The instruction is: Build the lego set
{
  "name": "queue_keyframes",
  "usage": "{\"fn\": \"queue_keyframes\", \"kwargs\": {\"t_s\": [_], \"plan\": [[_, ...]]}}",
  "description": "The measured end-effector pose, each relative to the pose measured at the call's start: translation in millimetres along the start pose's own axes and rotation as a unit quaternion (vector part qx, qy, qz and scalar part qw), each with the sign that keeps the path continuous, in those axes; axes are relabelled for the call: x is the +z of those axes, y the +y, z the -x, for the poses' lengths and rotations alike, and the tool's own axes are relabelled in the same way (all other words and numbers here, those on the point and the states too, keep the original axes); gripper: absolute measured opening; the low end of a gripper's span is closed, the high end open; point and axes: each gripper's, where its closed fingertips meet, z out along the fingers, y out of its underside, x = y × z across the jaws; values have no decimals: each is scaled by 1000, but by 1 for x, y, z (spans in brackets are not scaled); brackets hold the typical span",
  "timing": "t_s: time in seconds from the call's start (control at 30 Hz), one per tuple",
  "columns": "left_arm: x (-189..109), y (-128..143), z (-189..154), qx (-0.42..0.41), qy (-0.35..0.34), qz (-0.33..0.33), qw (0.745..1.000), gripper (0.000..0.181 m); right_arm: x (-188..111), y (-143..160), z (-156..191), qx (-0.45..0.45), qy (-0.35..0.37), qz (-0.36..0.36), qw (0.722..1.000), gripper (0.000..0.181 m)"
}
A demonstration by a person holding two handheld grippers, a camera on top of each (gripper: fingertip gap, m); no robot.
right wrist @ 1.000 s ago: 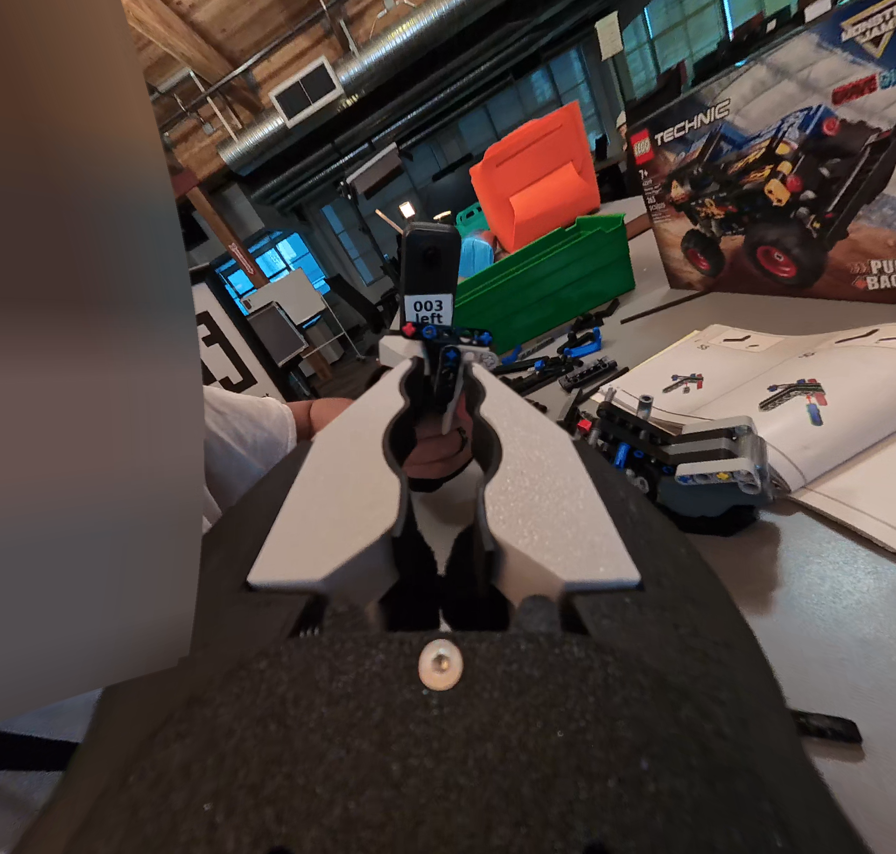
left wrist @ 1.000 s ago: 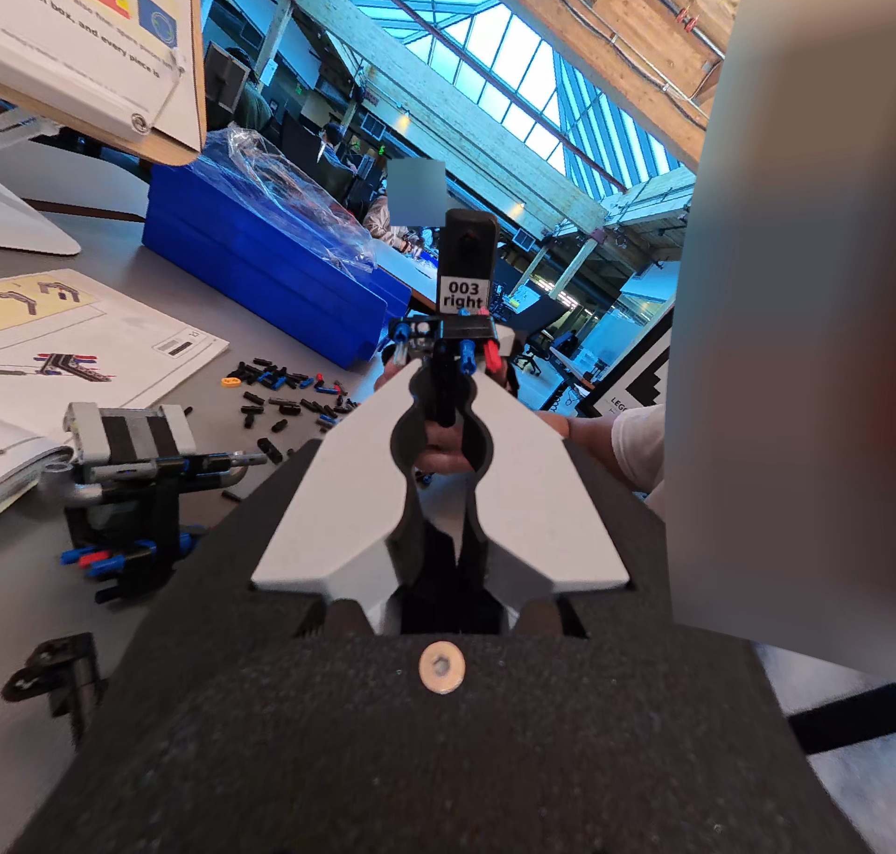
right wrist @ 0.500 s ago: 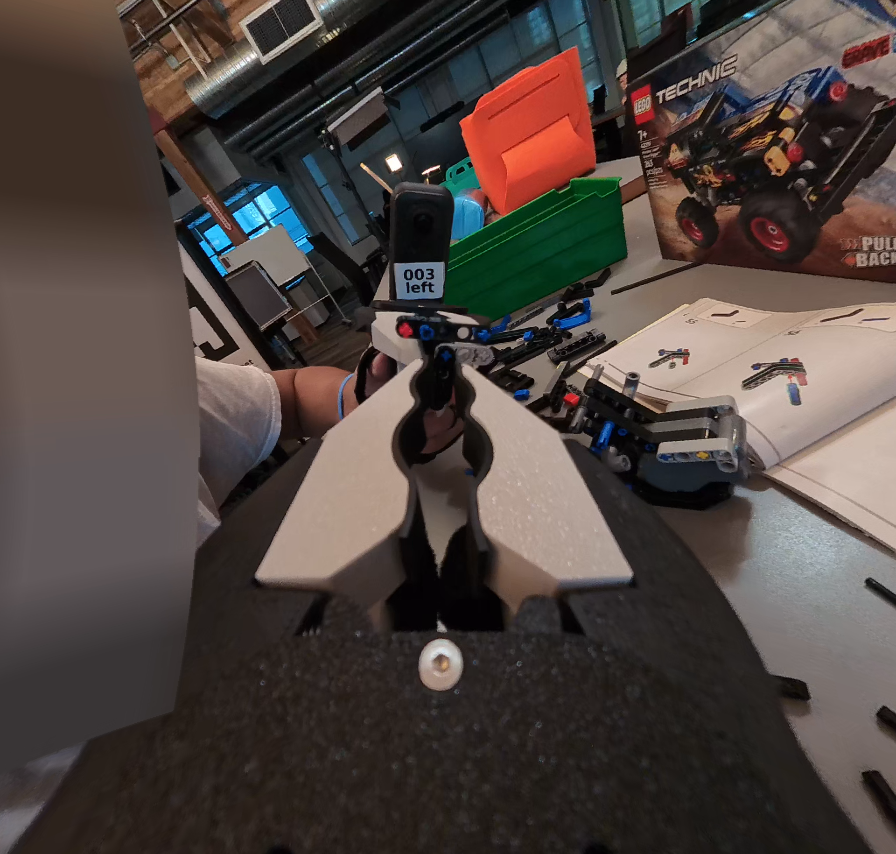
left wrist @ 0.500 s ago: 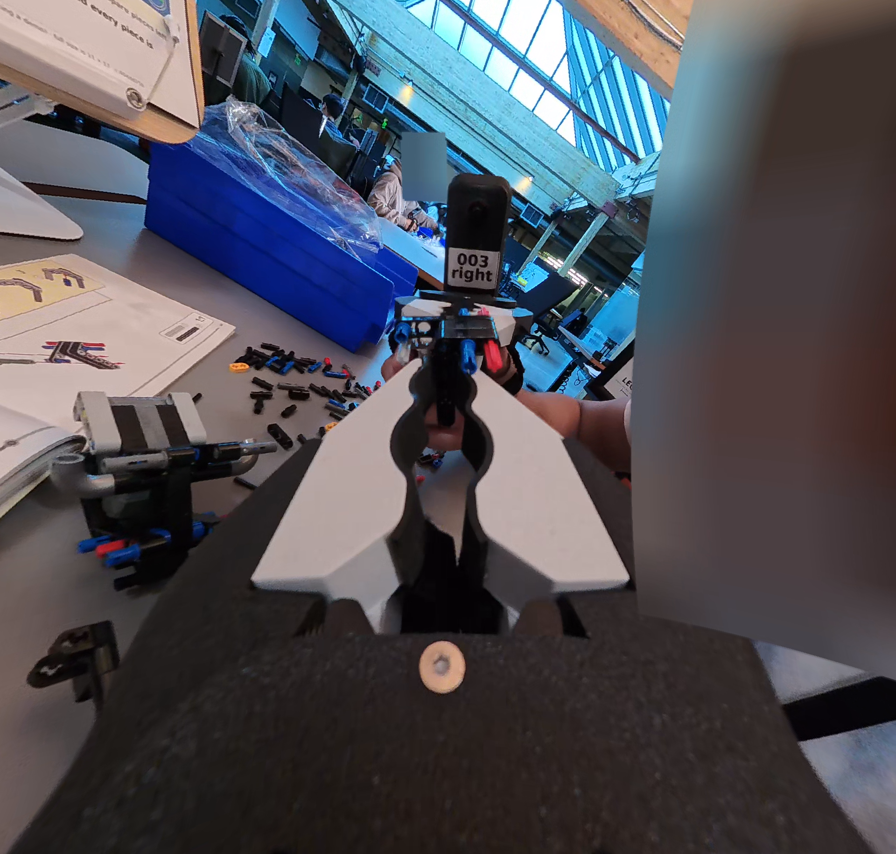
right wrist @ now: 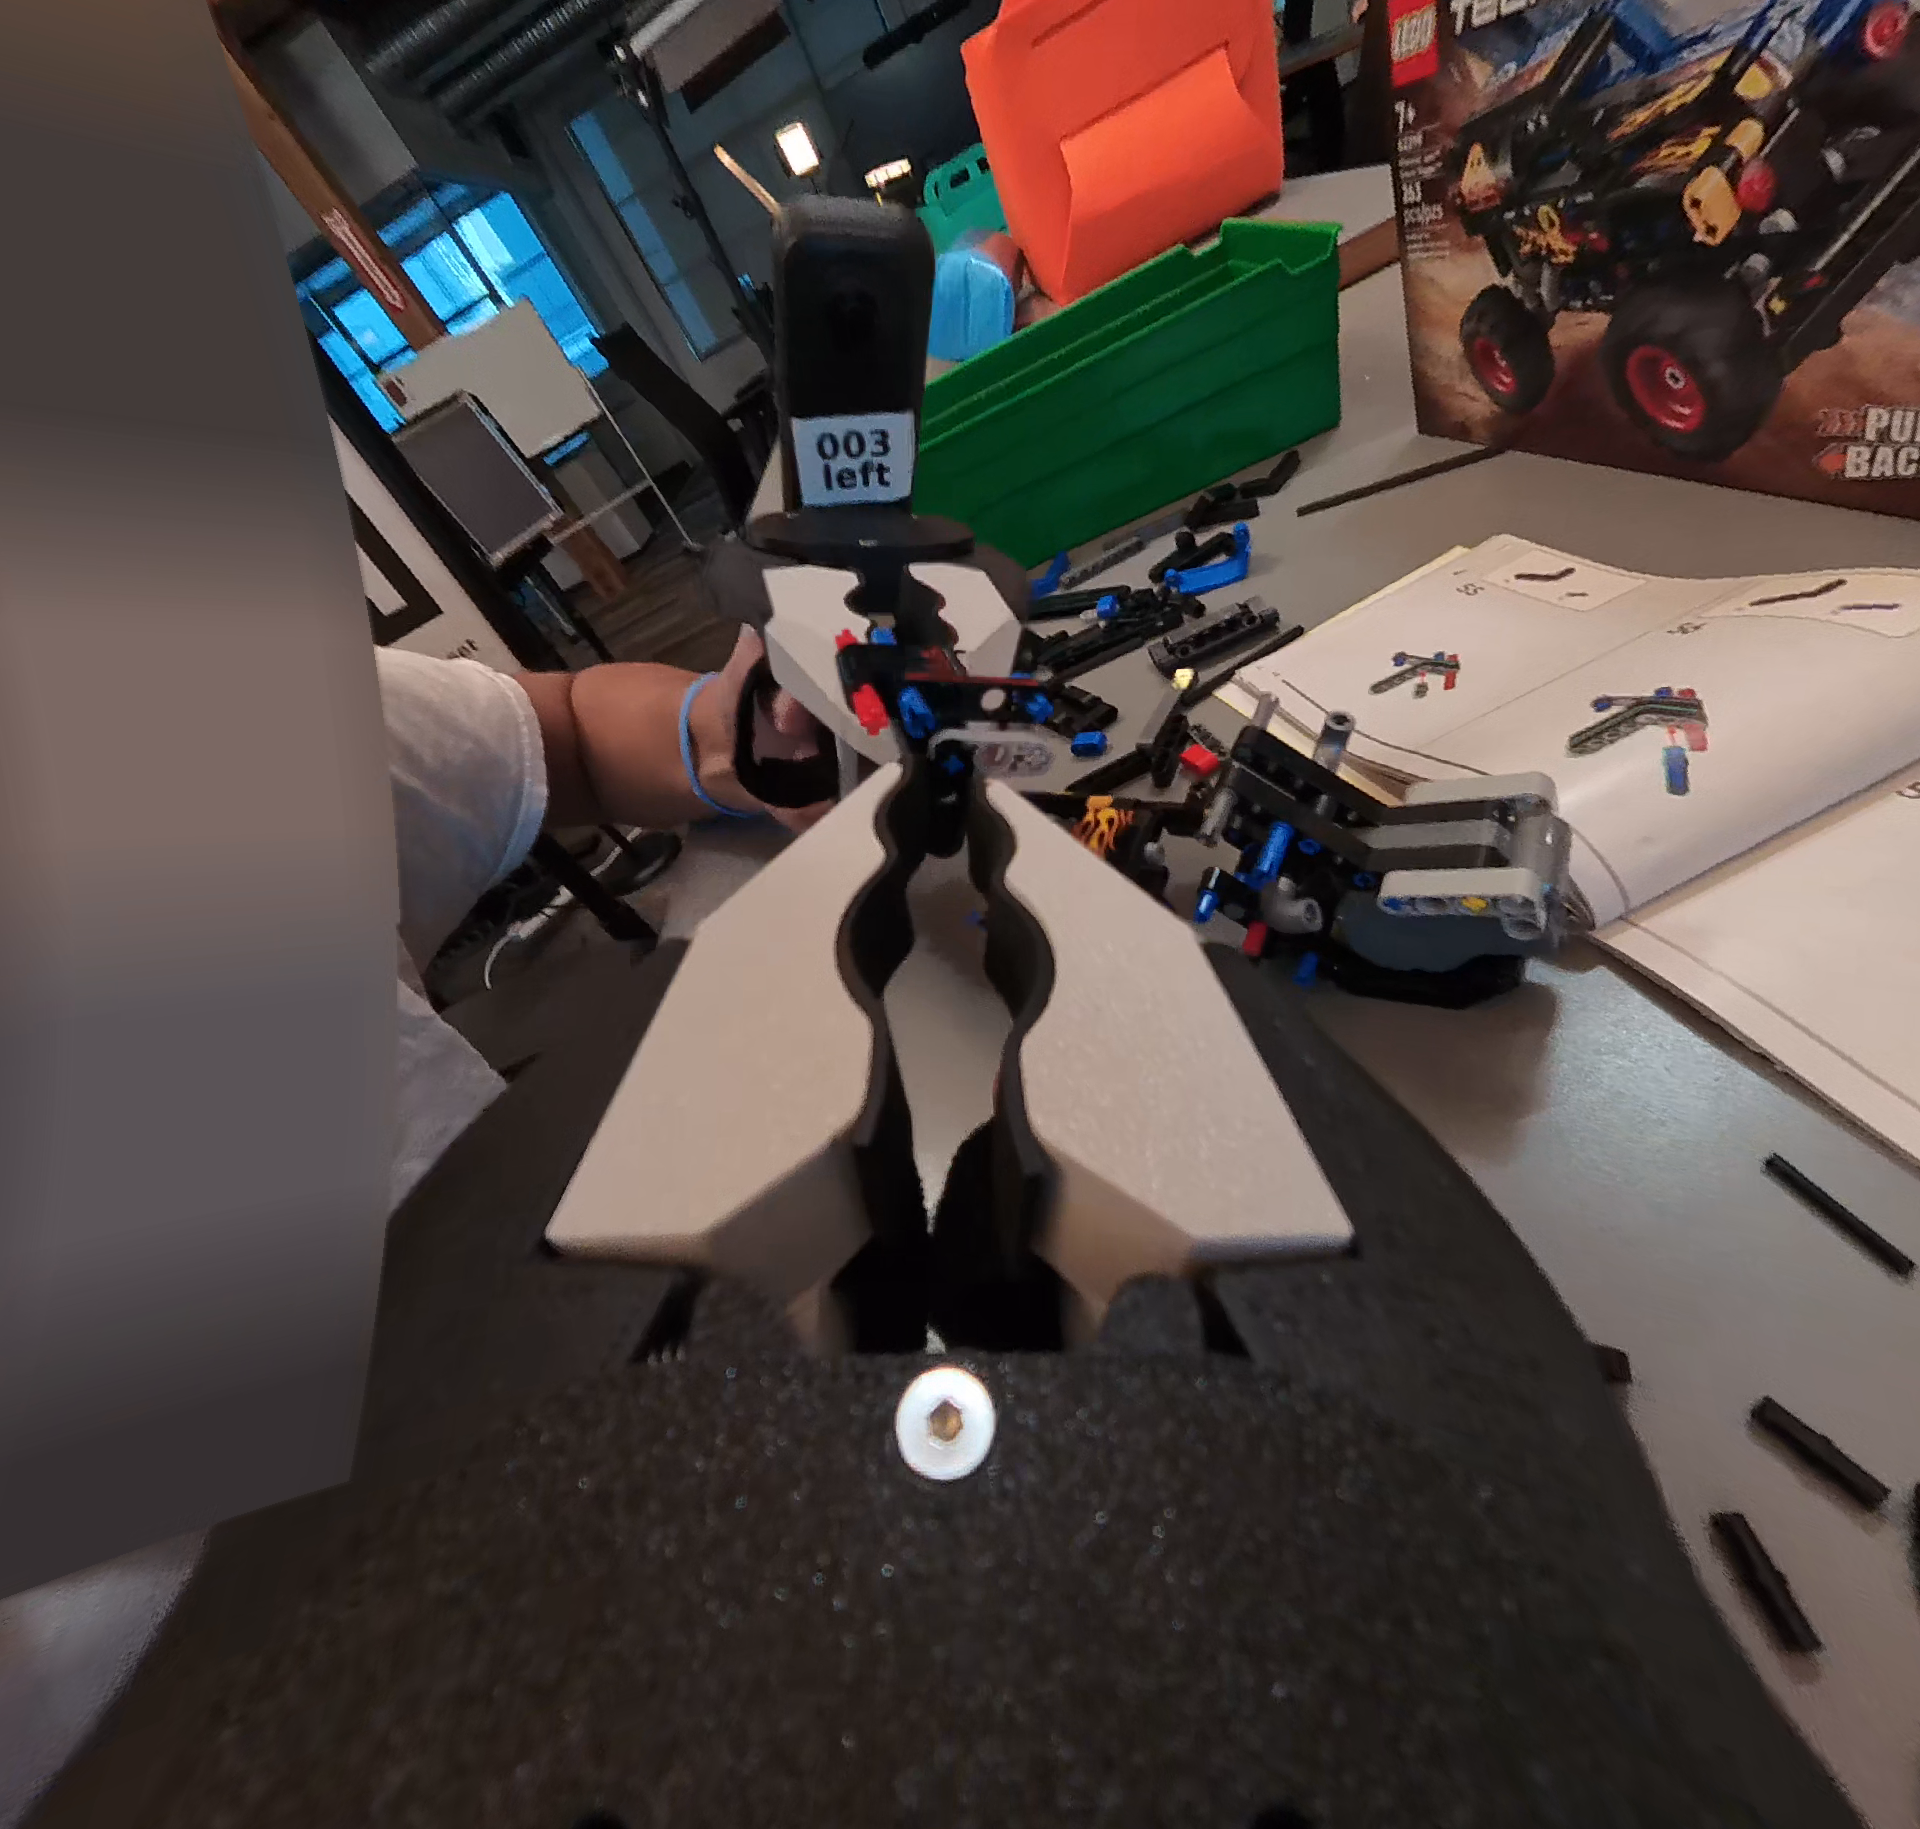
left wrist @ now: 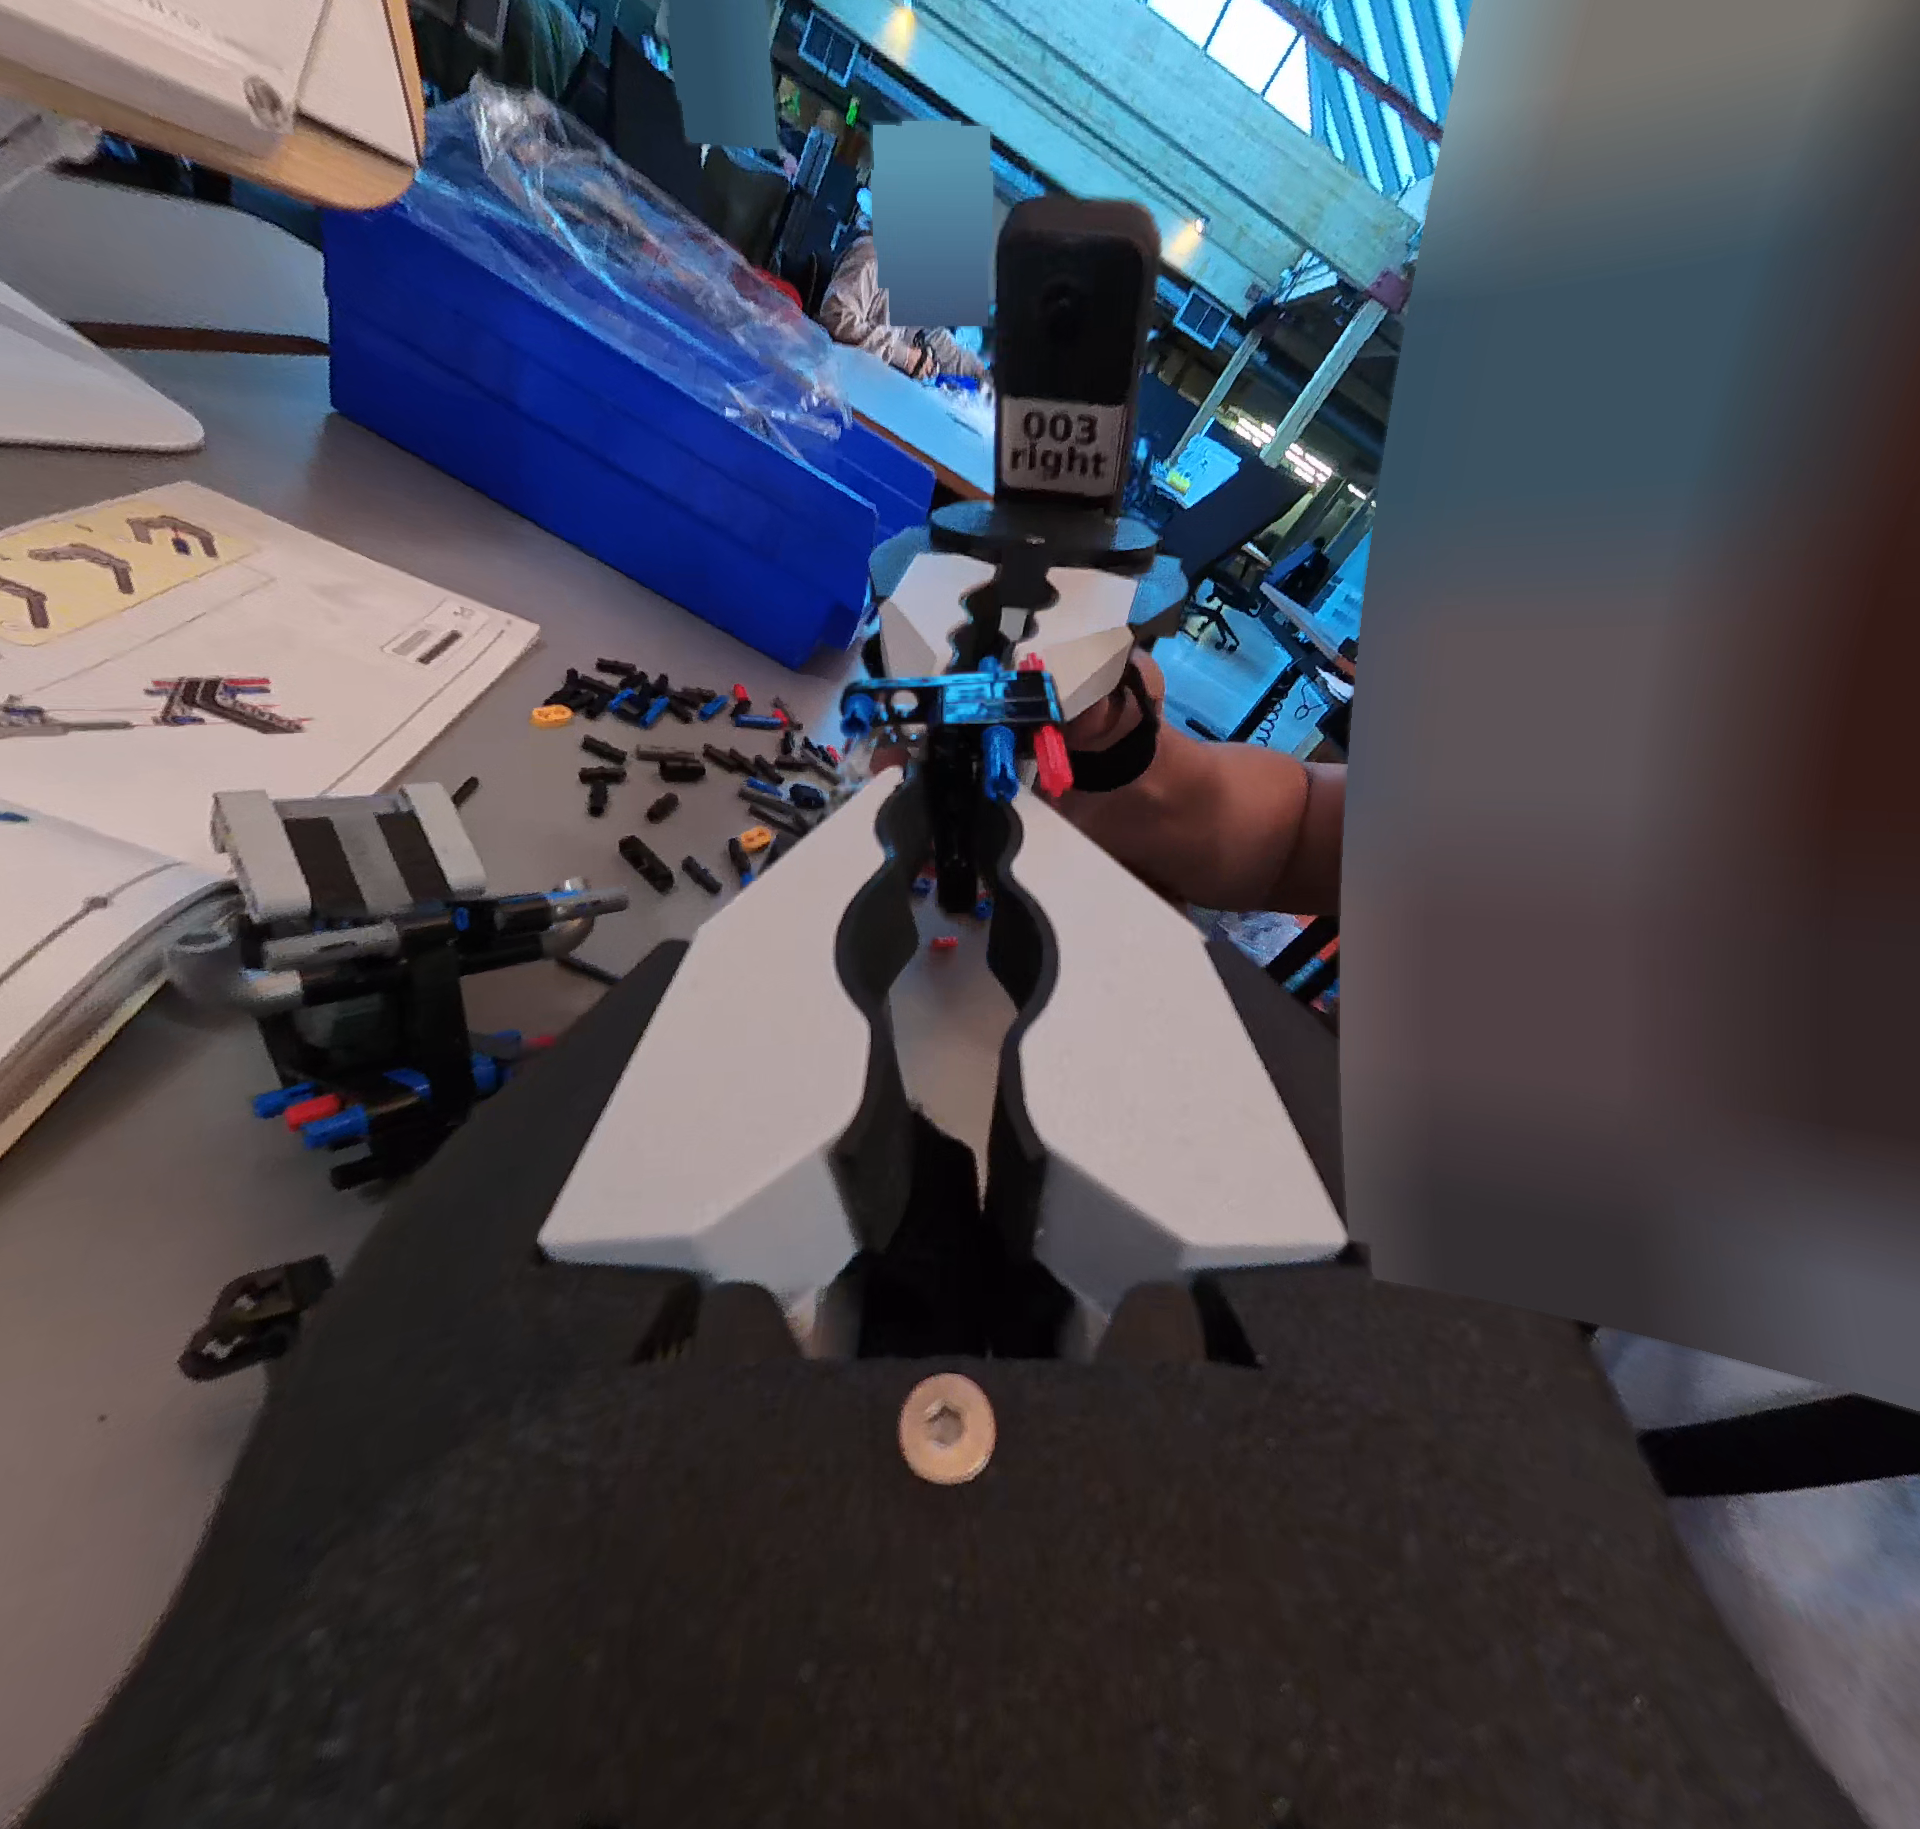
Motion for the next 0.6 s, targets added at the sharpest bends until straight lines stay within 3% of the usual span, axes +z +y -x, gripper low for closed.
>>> {"fn": "queue_keyframes", "kwargs": {"t_s": [0.03, 0.27, 0.47, 0.6], "plan": [[0, 1, 1, -9, 4, 4, 1000, 6, 0, 2, -1, 1, 1, 6, 1000, 6], [3, 8, 11, -5, -25, 23, 999, 6, 6, 8, -9, -13, 23, 15, 1000, 6], [2, 2, 5, -43, 11, 3, 999, 6, 5, 3, -3, -13, 5, -2, 1000, 7], [0, -4, 15, -68, -3, -31, 997, 6, 6, 3, -5, -103, 54, 5, 993, 26]]}}
